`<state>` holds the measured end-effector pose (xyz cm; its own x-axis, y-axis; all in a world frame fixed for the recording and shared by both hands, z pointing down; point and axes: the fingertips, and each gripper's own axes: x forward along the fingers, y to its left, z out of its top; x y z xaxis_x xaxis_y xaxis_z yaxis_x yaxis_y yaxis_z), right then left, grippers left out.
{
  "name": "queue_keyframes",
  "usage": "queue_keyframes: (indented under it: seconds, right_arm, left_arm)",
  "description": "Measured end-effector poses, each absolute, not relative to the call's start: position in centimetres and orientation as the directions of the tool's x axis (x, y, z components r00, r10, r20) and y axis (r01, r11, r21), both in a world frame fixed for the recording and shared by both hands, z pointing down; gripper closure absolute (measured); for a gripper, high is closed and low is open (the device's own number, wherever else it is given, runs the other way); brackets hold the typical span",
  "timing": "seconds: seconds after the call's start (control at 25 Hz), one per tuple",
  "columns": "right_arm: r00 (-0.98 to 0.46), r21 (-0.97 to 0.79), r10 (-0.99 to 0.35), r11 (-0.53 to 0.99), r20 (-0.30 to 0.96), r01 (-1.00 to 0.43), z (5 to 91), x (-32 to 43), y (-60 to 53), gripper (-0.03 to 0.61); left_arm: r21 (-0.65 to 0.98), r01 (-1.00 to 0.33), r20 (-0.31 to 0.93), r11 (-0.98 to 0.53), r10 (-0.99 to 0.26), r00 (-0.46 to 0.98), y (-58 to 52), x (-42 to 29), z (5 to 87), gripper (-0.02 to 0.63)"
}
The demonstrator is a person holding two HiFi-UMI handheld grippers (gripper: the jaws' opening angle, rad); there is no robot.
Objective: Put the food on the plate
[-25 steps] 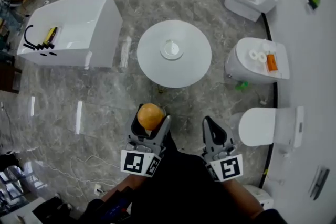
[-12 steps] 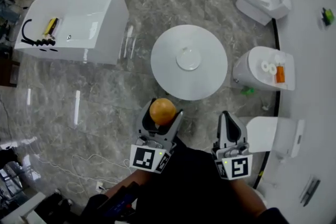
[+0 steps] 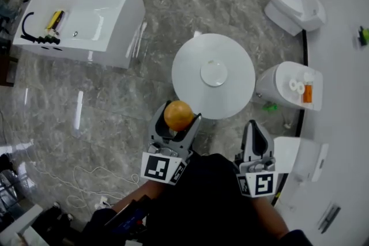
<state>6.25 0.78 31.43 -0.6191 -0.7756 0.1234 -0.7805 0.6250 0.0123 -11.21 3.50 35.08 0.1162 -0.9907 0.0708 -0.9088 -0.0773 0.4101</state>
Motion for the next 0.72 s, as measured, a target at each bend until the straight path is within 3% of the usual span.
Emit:
queue_keyframes:
  seconds: [0.24, 0.72]
  right_arm:
    - [-0.646, 0.012, -0.754, 0.652, 0.119, -0.758, 31.5, 5.5, 0.7, 0.572]
    - [-0.704, -0.015, -0.706, 0.705, 0.078, -0.709, 30.7, 6.3, -2.8, 0.572]
  left_arm:
    - [0.426, -0.904, 0.111, -0.033, -0.99, 0.088, 3.2, -12.6, 36.6, 0.264]
    - [0.399, -0.915, 0.132, -0.059, -0.984, 0.122, 0.4, -8.2, 36.3, 0.264]
